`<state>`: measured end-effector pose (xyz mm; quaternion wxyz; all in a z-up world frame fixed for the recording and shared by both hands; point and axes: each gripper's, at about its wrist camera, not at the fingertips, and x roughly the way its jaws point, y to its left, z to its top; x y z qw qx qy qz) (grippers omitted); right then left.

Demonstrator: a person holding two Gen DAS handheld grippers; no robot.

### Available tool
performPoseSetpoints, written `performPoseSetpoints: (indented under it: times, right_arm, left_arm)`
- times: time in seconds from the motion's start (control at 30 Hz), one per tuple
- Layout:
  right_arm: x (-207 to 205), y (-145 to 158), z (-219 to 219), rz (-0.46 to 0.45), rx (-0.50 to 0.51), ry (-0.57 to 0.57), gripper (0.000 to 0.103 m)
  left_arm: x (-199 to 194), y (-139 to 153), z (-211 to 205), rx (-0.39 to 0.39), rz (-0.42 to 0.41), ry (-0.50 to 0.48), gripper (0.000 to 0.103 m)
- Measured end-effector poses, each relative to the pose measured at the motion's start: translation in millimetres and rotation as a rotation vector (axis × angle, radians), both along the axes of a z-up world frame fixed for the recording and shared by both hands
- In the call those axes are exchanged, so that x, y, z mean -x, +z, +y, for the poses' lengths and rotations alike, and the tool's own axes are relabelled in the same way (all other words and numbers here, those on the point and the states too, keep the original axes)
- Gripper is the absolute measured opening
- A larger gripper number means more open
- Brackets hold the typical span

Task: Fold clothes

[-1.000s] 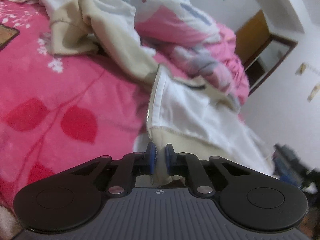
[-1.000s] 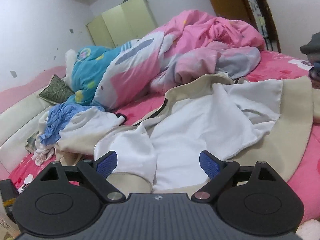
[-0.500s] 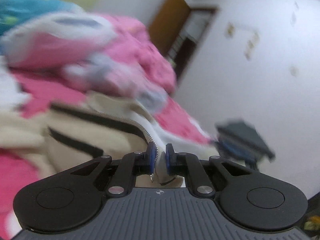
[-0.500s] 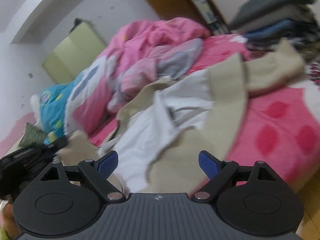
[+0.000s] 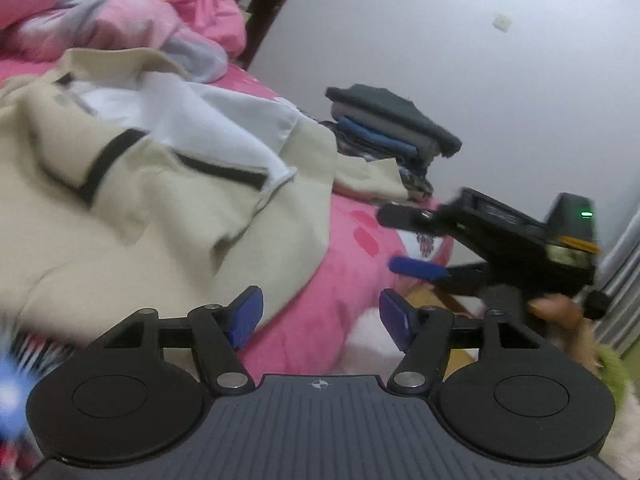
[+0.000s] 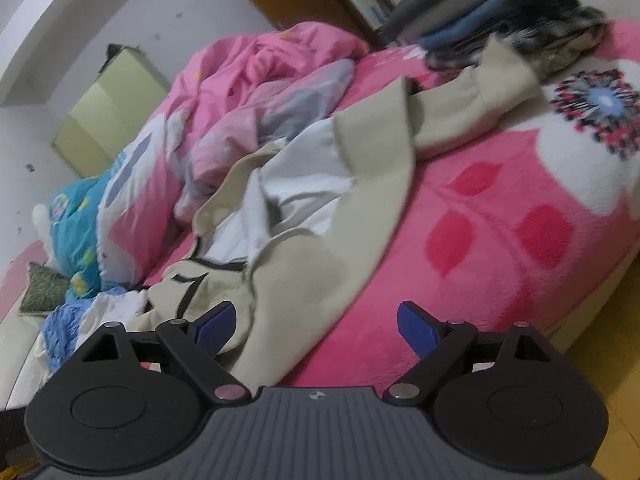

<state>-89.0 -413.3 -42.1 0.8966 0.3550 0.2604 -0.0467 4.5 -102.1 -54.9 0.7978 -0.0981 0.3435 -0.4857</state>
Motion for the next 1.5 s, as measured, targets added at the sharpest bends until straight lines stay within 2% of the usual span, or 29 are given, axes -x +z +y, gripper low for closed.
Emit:
performPoseSetpoints:
  times: [0.07,0.2,0.27,0.33,0.43,0.53,0.63,0.7,0.83,0.9,1.03,1.13,1.2,1.27,1.33,1.4,1.43,1.5]
  right_arm:
    - [-8,-3,7,-0.010,0.000,0.037,0.090]
    - [-32,-6,16,-0.019,-0.016,0.105,0.085]
    - [-45,-7,19,-0.023,-0.031,0.138,0.077]
    - [-58,-10,18,-0.023,-0.104,0.167,0.073]
    - [-78,-17,19,0.007,-0.191,0.202,0.072]
    - [-90,-24,23,0.034,-0.247,0.217,0.071]
    - [-87,-24,27,0.047,-0.267,0.217,0.071]
    - [-76,-19,30,0.019,-0.261,0.237,0.071]
    - [-56,-10,41,-0.019,-0.240,0.314,0.071]
    - [-48,-9,51,-0.023,-0.216,0.372,0.071]
    - [-41,-9,79,-0.022,-0.053,0.415,0.071]
    - [-51,-12,90,-0.045,0.016,0.393,0.071]
    - [-62,-17,93,-0.045,-0.010,0.399,0.071]
    - [-73,-22,99,-0.024,-0.068,0.446,0.066]
    - [-78,-25,106,-0.012,-0.135,0.512,0.060]
    - [-78,-26,110,-0.020,-0.167,0.513,0.059]
    - [-77,-26,110,-0.027,-0.174,0.510,0.054]
    - [-79,-30,106,-0.033,-0.242,0.500,0.039]
  left_arm:
    - [10,0,15,-0.020,-0.019,0.055,0.065]
    - [13,-5,26,-0.108,-0.040,0.166,0.065]
    - [12,-9,28,-0.140,-0.043,0.201,0.065]
    - [11,-12,30,-0.173,-0.046,0.236,0.065]
    - [9,-17,33,-0.221,-0.051,0.288,0.065]
    - [2,-24,38,-0.208,-0.013,0.336,0.065]
    - [-2,-24,55,-0.126,0.039,0.376,0.065]
    - [-7,-23,67,-0.087,0.055,0.410,0.065]
    - [-29,-30,97,0.029,0.178,0.462,0.065]
    - [-45,-40,112,0.126,0.309,0.439,0.067]
    - [-72,-50,132,0.308,0.467,0.418,0.069]
    - [-85,-53,131,0.327,0.485,0.412,0.069]
    - [-91,-54,126,0.323,0.489,0.399,0.069]
    - [-94,-51,124,0.344,0.493,0.367,0.069]
    - [-91,-47,129,0.448,0.497,0.315,0.069]
    - [-88,-45,137,0.564,0.500,0.251,0.069]
    - [-86,-46,139,0.594,0.499,0.232,0.071]
    - [-81,-51,140,0.590,0.501,0.235,0.072]
